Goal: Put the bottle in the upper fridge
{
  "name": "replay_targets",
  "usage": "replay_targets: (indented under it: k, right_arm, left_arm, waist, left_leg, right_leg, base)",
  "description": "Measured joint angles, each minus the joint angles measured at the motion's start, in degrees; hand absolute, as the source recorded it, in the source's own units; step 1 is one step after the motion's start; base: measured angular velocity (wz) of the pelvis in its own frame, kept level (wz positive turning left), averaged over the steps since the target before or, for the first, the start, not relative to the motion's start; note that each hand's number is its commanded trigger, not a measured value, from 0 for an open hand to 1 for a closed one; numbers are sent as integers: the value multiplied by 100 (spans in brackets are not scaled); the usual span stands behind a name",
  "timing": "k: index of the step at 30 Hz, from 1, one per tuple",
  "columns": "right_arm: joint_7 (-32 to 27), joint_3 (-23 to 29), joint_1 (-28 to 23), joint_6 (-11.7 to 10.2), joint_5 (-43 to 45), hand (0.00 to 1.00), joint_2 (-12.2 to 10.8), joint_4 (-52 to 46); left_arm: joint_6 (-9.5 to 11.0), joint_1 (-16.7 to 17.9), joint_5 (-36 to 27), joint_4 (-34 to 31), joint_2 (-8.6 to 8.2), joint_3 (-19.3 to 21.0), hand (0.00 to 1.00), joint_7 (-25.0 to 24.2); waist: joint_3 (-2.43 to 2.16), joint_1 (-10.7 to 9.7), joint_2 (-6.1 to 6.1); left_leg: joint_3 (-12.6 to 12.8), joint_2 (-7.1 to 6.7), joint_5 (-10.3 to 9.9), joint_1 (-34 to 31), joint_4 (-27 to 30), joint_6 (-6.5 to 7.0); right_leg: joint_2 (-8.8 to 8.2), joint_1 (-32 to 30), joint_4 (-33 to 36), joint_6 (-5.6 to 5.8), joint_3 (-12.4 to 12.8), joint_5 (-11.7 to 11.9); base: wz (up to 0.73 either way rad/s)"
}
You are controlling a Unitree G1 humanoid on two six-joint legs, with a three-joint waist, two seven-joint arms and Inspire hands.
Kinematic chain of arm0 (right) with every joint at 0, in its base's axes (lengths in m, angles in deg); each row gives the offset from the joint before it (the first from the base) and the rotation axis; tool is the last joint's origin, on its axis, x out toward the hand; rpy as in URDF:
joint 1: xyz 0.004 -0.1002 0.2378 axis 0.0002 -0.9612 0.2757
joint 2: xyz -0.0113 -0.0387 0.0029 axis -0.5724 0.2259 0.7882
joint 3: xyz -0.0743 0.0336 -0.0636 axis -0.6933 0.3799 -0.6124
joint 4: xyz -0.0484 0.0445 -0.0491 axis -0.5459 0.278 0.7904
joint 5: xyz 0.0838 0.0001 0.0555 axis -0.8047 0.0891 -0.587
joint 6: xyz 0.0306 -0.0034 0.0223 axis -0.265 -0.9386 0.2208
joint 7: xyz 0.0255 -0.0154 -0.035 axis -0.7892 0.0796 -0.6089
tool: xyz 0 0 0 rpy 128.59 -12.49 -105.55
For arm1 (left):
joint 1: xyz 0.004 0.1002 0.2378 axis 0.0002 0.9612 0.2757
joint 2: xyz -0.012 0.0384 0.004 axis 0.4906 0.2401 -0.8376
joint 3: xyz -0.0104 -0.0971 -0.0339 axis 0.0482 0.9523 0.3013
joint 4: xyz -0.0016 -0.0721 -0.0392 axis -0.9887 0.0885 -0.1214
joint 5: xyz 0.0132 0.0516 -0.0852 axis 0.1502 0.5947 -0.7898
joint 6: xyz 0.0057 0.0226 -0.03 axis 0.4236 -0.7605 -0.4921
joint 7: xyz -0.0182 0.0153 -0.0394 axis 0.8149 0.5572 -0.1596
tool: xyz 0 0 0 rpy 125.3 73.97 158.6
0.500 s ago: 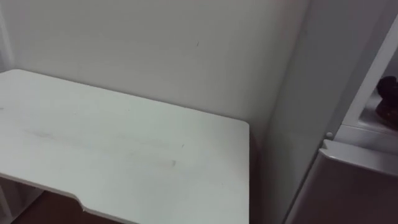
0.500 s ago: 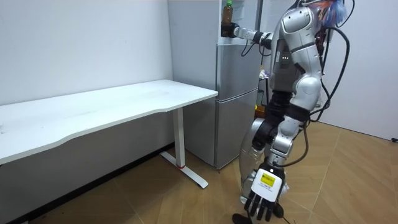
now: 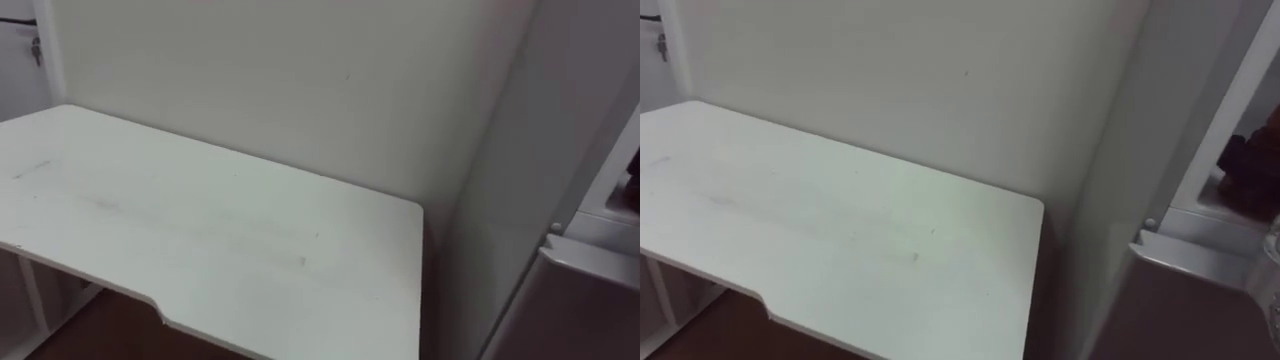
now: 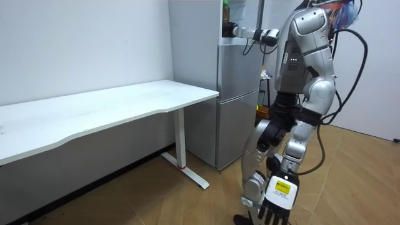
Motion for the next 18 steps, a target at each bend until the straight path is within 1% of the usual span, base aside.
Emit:
replay_targets:
  k: [1,4,6,8,9,10,11,12,13,14,18]
  right_arm:
    - [41,-12,9,2,-19,100,48,150]
    - [114,-28,53,9,-10,100,102,401]
    - [189,-86,134,10,-11,100,111,504]
    - [238,-223,150,11,-14,100,179,552]
    - [308,-253,150,21,-19,85,218,570]
    - [368,-266,150,24,-20,79,232,578]
    - [393,-266,150,24,-20,51,234,579]
    - [422,-266,150,25,-20,7,236,581]
    - [441,-266,150,28,-21,0,236,581]
    - [450,-265,150,34,-22,0,237,582]
    - [510,-263,150,77,-27,0,298,647]
  left_arm:
    - [-42,-1,-2,-7,55,0,0,-2]
    - [-122,2,-2,-15,147,4,0,-2]
    - [-176,9,-2,-14,160,4,0,-2]
    - [-190,8,-2,-29,170,3,0,-4]
    - [-192,8,-6,-47,170,1,0,-5]
    - [-193,7,-13,-52,172,1,0,-6]
    - [-193,7,-17,-52,174,1,0,-7]
    - [-195,7,-54,-52,175,1,0,-8]
    - [-198,7,-69,-52,176,1,0,-10]
    - [-197,7,-69,-52,177,2,0,-13]
    - [-199,7,-101,-52,232,4,0,-44]
  waist:
    - [-8,65,-24]
    - [-14,114,-40]
    - [-8,129,-31]
    - [-8,130,-30]
    - [-8,131,-30]
    - [-8,130,-30]
    - [-8,128,-31]
    - [-7,124,-32]
    - [-7,122,-36]
    - [-5,122,-41]
    - [19,118,-136]
  left_leg:
    - [-8,2,0,4,9,0]
    - [-33,7,-1,3,35,-4]
    - [-39,8,1,5,35,-7]
    - [-51,9,3,5,35,-12]
    - [-53,9,5,8,31,-14]
    - [-54,10,7,13,29,-17]
    - [-54,11,8,15,28,-17]
    - [-54,12,9,16,25,-19]
    - [-53,12,9,19,24,-20]
    - [-53,13,9,21,23,-20]
    - [-53,24,6,20,15,-36]
  right_leg:
    - [9,5,-18,-7,2,0]
    - [34,18,-91,-14,-10,4]
    - [35,19,-90,-16,-13,3]
    - [39,22,-85,-20,-18,1]
    - [39,24,-80,-22,-20,0]
    - [41,29,-77,-24,-20,-1]
    - [43,34,-77,-25,-20,0]
    - [45,43,-77,-25,-19,-1]
    - [45,50,-76,-28,-18,-2]
    - [44,53,-75,-30,-17,-3]
    - [54,81,-73,-49,-21,-19]
  base:
    - [8]
    - [3]
    - [0]
    - [0]
    - [0]
    - [0]
    - [0]
    - [0]
    - [0]
    - [0]
    - [0]
